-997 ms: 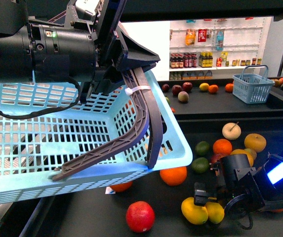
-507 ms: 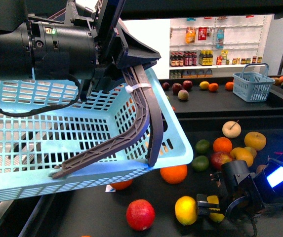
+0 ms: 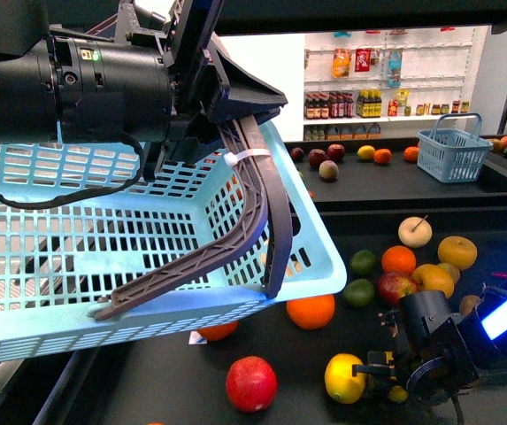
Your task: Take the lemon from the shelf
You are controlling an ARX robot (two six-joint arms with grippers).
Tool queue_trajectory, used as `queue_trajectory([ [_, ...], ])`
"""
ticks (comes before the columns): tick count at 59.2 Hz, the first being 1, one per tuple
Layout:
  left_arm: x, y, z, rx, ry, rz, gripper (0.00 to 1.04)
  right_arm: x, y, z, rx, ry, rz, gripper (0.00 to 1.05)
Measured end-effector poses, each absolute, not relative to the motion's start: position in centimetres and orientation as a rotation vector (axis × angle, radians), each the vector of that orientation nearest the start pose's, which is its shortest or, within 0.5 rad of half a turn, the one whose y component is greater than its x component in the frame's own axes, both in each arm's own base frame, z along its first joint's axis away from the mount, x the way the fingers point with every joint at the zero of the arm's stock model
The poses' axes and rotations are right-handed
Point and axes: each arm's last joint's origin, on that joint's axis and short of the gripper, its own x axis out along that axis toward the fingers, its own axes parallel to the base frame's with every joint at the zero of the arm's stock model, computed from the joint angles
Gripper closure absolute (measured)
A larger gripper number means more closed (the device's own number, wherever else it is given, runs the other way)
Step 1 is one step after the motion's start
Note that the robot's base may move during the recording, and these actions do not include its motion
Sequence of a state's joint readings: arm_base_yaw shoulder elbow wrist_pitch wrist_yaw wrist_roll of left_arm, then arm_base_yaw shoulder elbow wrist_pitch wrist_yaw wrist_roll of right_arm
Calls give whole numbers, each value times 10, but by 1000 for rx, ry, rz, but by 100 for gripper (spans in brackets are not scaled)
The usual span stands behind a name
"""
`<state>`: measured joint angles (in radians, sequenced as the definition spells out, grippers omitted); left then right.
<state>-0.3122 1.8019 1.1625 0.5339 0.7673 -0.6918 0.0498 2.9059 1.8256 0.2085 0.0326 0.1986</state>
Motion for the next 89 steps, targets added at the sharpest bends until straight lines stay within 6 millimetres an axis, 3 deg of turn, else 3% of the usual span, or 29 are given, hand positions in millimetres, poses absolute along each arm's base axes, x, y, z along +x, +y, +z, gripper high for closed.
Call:
queue_trajectory([
  [9,375,-142,253,-646,477,-998,97,500,28,-79,144,821,-63,56],
  [14,375,-142,253,-646,477,-998,97,500,29,-53,145,762,-76,57],
  [20,375,-142,253,-647,477,-998,97,500,28,-1,175,648,-88,57],
  [23,375,-142,253,-647,477,-998,97,495,26,46,215,550,-105,57],
  [27,375,-142,253,-647,477,-998,97,477,20,105,283,448,-121,57],
  [30,375,-142,253,-647,477,-998,97,455,13,136,339,402,-147,57],
  [35,375,-142,253,-647,476,-997,97,432,10,161,411,361,-126,57],
  [39,375,-142,253,-647,477,-998,97,418,18,178,484,339,-13,57],
  [47,375,-143,253,-646,478,-1003,97,410,48,180,632,414,253,57],
  [54,375,-143,253,-646,477,-999,97,404,69,175,690,473,376,57],
  [84,375,-143,253,-646,478,-1002,97,399,118,143,709,585,478,57],
  [89,375,-143,253,-647,477,-998,97,398,121,144,690,581,486,50],
])
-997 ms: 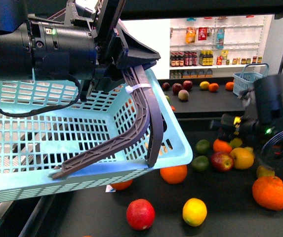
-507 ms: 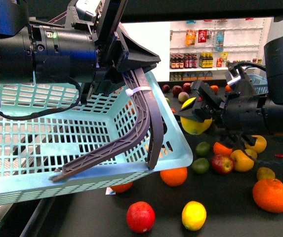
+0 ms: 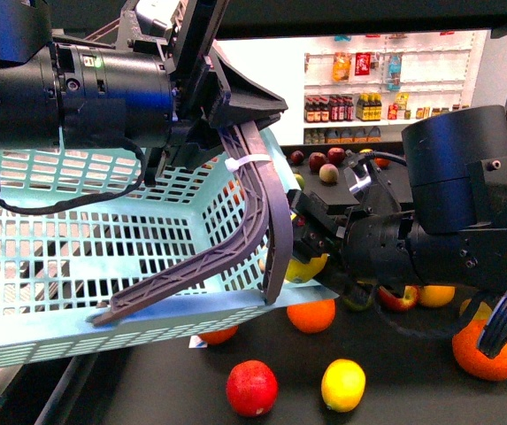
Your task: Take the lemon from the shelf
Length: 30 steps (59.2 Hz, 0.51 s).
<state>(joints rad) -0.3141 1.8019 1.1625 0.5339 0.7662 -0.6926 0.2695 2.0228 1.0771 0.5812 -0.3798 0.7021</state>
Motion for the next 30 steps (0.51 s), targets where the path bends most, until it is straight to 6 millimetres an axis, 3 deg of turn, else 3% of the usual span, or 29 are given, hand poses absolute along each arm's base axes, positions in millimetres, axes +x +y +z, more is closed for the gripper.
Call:
queue_trajectory([
  [18,375,-143,253,-646,478,-1001,97,402,115,151,675,492,497,6],
  [30,375,-143,252,-647,479,-997,97,415,84,161,720,388,412,7],
])
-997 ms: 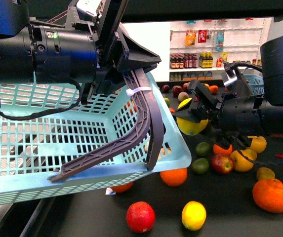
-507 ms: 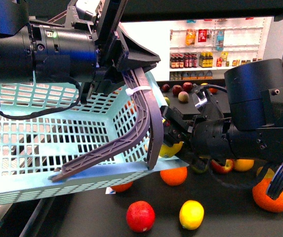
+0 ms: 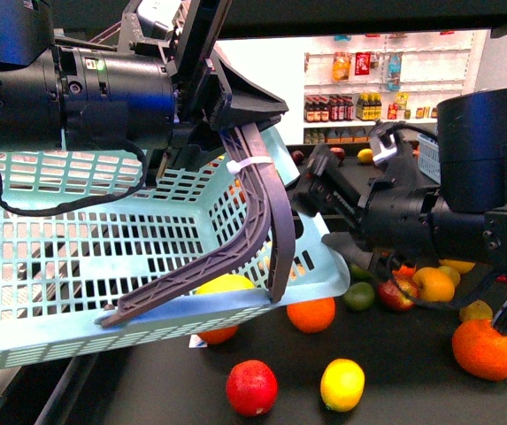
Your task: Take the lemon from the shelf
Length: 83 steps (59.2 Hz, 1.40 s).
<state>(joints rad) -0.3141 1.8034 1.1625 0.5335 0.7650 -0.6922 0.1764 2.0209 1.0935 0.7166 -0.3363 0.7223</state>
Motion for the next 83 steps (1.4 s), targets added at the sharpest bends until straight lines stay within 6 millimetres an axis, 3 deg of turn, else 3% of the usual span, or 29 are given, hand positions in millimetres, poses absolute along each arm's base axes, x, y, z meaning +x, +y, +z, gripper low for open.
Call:
queue_trajectory([
  [7,375,-143,253,-646,480,-1003,97,427,52,164,671,300,210,7],
  [12,376,-143,253,-648,477,-994,97,437,35,155,530,237,38,7],
  [19,375,-143,253,-647,479,-999,97,450,29,111,292,290,-95,7],
  [21,375,-143,253,-648,481,-1002,97,452,29,83,202,362,-94,7],
  [29,375,-143,253,-647,480,-1001,97,453,30,32,79,491,-61,7],
  [42,375,-143,253,-647,480,-1000,97,458,34,-10,4,559,34,7],
  [50,375,-143,253,-647,480,-1000,97,457,52,-44,-15,661,95,7],
  [83,375,-143,253,-648,479,-999,97,471,89,-68,-23,716,115,7],
])
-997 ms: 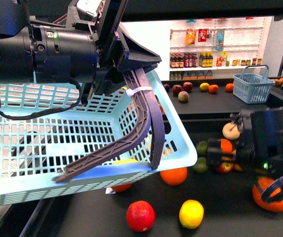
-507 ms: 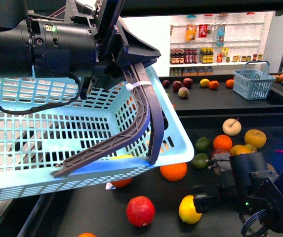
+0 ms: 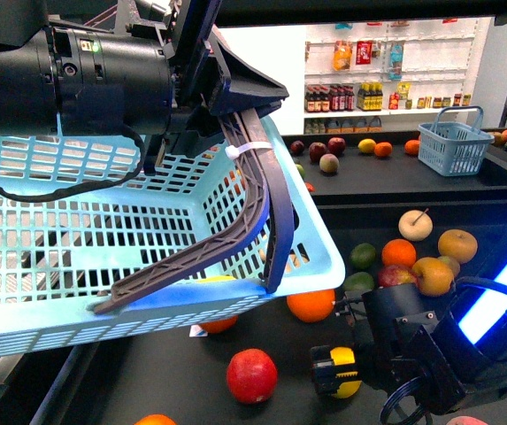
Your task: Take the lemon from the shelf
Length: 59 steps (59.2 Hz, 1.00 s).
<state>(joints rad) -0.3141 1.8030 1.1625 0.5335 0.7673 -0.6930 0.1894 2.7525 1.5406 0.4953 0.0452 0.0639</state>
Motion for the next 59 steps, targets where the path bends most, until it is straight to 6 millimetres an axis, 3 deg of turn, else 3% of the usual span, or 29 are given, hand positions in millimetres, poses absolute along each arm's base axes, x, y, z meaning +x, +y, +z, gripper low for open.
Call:
queue_trajectory([
  [40,375,-143,253,-648,479,-999,97,477,101,-97,-117,727,142,7],
  [50,375,-143,253,-648,479,-999,97,478,100,-98,-125,727,134,29],
  [59,375,-143,253,-647,479,-999,97,477,98,-97,-121,725,128,39],
])
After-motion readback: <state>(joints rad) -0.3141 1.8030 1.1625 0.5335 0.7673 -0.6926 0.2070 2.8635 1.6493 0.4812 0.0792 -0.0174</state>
